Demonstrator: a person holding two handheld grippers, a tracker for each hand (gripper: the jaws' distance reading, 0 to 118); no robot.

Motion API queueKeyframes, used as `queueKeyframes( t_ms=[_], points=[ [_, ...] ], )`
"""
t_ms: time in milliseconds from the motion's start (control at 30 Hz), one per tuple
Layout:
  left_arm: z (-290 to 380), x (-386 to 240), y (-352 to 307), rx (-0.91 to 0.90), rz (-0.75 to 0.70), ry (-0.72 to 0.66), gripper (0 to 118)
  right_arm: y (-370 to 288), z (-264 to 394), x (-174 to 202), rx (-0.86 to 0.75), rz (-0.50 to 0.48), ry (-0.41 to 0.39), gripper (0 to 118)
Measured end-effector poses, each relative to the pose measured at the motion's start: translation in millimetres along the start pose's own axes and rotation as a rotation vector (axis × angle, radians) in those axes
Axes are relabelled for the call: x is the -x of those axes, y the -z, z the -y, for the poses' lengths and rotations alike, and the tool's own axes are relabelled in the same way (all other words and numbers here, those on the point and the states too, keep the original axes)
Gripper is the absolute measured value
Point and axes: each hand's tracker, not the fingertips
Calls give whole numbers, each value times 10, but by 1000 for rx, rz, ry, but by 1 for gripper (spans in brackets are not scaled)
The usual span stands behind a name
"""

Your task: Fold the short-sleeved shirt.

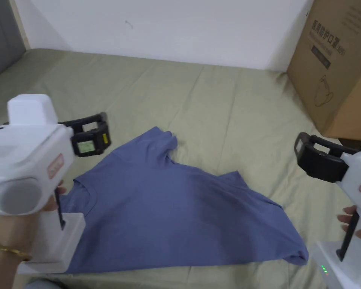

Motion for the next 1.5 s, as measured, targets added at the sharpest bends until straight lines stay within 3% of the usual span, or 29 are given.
queueKeyframes(
  t_ms=[67,133,167,200,233,267,300,333,600,867,933,967,1000,1100,1133,1233,1333,1500],
  points=[
    [65,-187,-16,-40,-5,83,111,-41,39,114,-12,-27,-13,111],
    [154,-337,-54,-55,7,142,83,-89,87,244,-32,-4,-40,110],
    [174,-371,-63,-50,23,141,69,-105,112,286,-35,-2,-45,105],
    [187,-398,-66,-36,44,138,47,-106,151,307,-35,-7,-41,94],
    [215,-417,-68,-23,69,127,29,-105,176,321,-38,-10,-40,76],
    [229,-430,-68,-16,82,120,15,-97,187,336,-34,-14,-42,48],
    [247,-447,-66,-17,75,117,2,-89,200,352,-28,-15,-41,9],
    [261,-460,-67,-17,75,115,0,-58,228,341,-27,-5,-32,0],
    [251,-413,-28,17,76,70,0,42,276,352,-13,-12,-56,0],
    [-52,-158,782,202,74,92,0,185,314,356,21,-39,-71,0],
    [-110,-83,1106,248,73,83,11,239,338,335,30,-44,-68,0],
    [-135,-41,1283,312,75,100,24,270,349,326,36,-47,-72,0],
    [-145,1,1444,357,81,97,52,293,359,336,41,-42,-76,0],
    [-88,75,1964,495,75,128,112,414,383,294,61,-33,-76,0],
    [-41,94,2122,538,73,140,118,449,387,295,66,-27,-74,0],
    [174,156,2558,669,108,102,118,593,409,249,95,-28,-77,0],
    [463,204,3004,866,39,144,118,753,447,222,136,-21,-101,0],
    [868,265,3488,982,-31,165,118,986,537,185,183,5,-110,0]
  ],
)
